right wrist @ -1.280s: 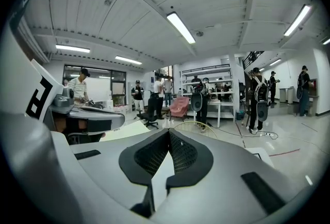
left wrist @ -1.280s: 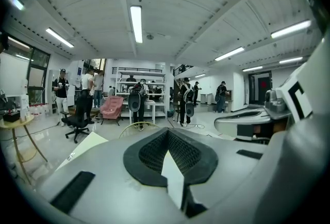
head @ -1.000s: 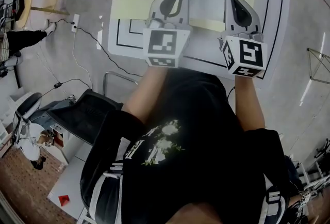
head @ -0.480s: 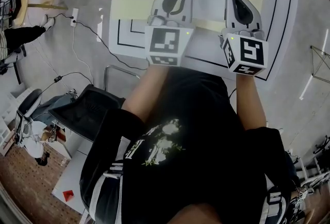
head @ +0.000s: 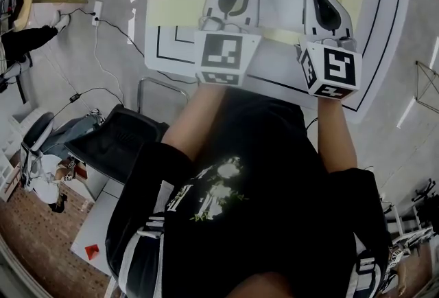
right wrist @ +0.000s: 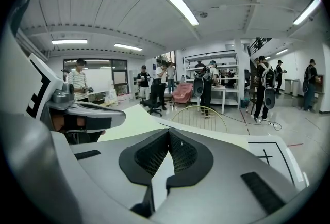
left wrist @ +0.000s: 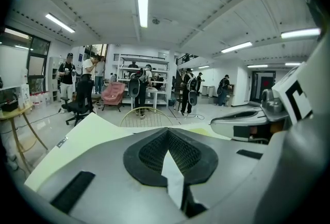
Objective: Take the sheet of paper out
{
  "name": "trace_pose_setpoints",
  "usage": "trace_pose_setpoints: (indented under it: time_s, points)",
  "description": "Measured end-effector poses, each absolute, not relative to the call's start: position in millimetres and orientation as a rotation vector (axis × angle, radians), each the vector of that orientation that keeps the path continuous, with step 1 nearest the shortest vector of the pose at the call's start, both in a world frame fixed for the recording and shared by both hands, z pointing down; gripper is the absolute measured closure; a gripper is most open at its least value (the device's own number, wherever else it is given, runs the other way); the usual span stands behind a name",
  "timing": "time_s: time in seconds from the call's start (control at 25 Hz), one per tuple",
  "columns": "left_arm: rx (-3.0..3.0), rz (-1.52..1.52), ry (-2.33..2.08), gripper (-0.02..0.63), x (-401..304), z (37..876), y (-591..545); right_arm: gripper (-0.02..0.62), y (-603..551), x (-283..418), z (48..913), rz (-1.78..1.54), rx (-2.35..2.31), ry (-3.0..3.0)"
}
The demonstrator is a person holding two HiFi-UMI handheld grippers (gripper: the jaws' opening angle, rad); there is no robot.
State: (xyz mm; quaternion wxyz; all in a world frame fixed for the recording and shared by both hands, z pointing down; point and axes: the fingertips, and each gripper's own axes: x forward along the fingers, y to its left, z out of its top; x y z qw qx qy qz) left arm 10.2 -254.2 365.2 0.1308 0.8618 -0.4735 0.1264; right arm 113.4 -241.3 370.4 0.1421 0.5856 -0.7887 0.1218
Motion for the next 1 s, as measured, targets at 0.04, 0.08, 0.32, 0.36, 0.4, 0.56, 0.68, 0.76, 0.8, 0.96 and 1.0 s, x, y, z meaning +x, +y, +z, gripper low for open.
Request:
trace_pose_setpoints:
  time_s: [0.04,0.08,0.32,0.36,0.4,0.56,0.68,0.76,0.8,0.96,1.0]
  points:
    - [2.496,0.372,-1.378,0.617,8.2,367.5,-255.7,0.597,-243.2,112.6,372.5,0.354,1.685,-2.274]
    - [2.489,0.376,-1.381,0.617,6.2,369.6,-257.3,0.597,-244.8,111.5,374.5,0.356,1.678,-2.272]
    - [2.454,0.403,-1.385,0.617,-2.5,382.5,-265.9,0.597,-253.5,102.8,388.3,0.385,1.636,-2.265]
    - [2.449,0.407,-1.386,0.617,-3.9,384.3,-267.2,0.597,-255.0,101.1,389.8,0.388,1.629,-2.267]
    - [2.445,0.410,-1.386,0.617,-5.2,386.0,-268.2,0.597,-256.2,99.4,390.8,0.389,1.623,-2.269]
    - [2.426,0.421,-1.388,0.617,-11.4,392.7,-271.1,0.597,-261.3,93.3,393.5,0.393,1.603,-2.277]
    - [2.412,0.424,-1.390,0.617,-15.8,398.0,-274.7,0.597,-267.1,87.9,398.2,0.393,1.584,-2.279]
    - [2.400,0.429,-1.393,0.617,-19.6,401.9,-276.4,0.597,-270.2,82.4,401.5,0.396,1.567,-2.283]
    - [2.394,0.432,-1.395,0.617,-21.8,403.8,-277.2,0.597,-271.7,79.5,402.7,0.398,1.560,-2.285]
    - [2.374,0.449,-1.389,0.617,-29.5,411.6,-279.1,0.597,-275.8,69.4,406.9,0.410,1.538,-2.287]
    - [2.368,0.455,-1.388,0.617,-31.4,414.3,-279.9,0.597,-276.8,67.5,408.6,0.413,1.532,-2.285]
